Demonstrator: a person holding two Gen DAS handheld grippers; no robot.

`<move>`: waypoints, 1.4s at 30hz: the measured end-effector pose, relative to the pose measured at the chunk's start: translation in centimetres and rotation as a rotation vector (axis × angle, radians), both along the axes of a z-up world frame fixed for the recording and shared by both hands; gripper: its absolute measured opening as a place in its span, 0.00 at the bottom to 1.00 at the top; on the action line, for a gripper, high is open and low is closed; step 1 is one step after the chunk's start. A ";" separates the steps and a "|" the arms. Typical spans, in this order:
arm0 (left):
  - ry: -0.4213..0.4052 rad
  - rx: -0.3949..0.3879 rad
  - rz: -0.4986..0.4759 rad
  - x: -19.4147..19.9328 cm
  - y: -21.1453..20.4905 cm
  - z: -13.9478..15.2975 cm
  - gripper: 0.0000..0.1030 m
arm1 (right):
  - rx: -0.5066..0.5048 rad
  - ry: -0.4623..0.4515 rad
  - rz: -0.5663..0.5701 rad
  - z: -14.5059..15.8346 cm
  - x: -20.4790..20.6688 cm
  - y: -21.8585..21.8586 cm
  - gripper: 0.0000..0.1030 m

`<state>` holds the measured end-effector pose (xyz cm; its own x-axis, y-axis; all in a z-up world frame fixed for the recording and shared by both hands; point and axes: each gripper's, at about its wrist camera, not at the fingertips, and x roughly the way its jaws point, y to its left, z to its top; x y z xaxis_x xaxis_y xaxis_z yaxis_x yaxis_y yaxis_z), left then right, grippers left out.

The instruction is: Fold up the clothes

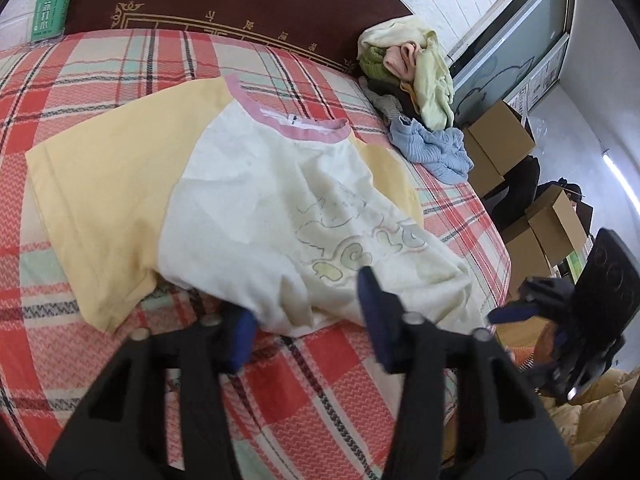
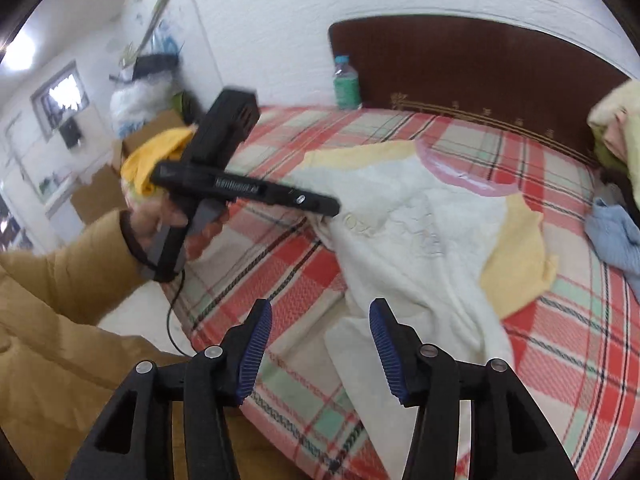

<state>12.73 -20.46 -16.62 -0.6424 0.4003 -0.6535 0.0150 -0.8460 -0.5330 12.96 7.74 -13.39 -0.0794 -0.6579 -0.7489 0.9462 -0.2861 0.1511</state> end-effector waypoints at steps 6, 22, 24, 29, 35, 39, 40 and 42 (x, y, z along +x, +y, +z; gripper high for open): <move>0.010 0.138 0.035 -0.7 -2.7 3.0 0.25 | 0.144 0.104 -0.031 -4.1 -1.0 -3.3 0.50; 0.026 0.238 -0.028 0.2 -3.9 3.6 0.27 | -0.243 -0.355 -0.001 2.0 -5.9 0.3 0.04; 0.062 0.240 -0.006 1.0 -5.1 4.6 0.33 | -0.314 -0.340 0.041 3.8 -5.2 1.1 0.04; 0.063 0.217 -0.017 2.0 -4.8 3.9 0.75 | -0.079 -0.099 -0.013 1.1 -3.2 -1.6 0.25; -0.046 0.103 -0.058 2.6 -1.0 0.1 0.75 | 0.077 0.046 -0.026 -3.2 -1.4 -4.5 0.39; 0.018 0.091 -0.085 4.6 -0.1 0.6 0.75 | 0.077 0.179 -0.017 -2.9 -0.9 -5.0 0.43; 0.033 0.084 -0.091 5.0 0.1 0.7 0.75 | 0.085 0.211 -0.013 -2.9 -1.0 -5.2 0.43; 0.044 0.063 -0.103 5.7 0.5 0.9 0.75 | 0.120 0.229 -0.005 -3.6 -2.0 -6.0 0.42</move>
